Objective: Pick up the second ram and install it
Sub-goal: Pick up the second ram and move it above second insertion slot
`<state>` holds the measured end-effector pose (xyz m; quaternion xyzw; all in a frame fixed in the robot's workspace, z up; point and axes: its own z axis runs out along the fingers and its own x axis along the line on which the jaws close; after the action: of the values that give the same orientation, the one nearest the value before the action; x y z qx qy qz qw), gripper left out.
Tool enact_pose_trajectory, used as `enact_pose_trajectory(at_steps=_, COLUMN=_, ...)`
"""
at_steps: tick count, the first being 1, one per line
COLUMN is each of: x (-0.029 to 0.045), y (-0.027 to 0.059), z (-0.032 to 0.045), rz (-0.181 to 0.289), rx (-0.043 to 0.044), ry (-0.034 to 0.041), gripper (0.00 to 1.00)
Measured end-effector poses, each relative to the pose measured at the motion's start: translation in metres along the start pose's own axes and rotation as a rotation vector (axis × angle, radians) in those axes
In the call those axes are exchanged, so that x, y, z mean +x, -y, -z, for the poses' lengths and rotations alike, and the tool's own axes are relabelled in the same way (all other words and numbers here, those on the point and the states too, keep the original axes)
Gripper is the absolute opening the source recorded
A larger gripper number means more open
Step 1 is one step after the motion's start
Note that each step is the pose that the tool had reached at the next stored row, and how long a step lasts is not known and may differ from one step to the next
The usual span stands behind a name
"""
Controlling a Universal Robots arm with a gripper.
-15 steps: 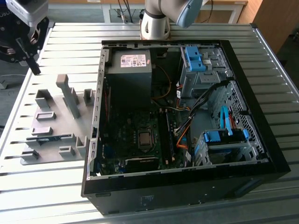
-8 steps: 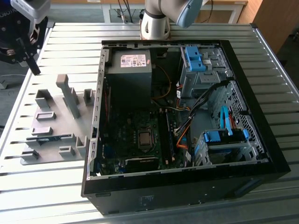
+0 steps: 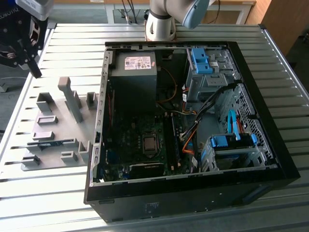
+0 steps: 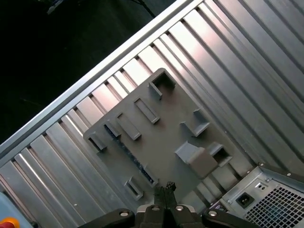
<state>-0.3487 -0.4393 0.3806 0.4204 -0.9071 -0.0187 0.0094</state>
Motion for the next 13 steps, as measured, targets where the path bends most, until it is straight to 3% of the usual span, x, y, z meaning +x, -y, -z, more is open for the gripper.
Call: enact_pose_trajectory(at_steps=13, x=0.0003, y=-0.0004, z=-0.0008, rz=0.198, rx=0.0003, ry=-0.0082, gripper=0.1)
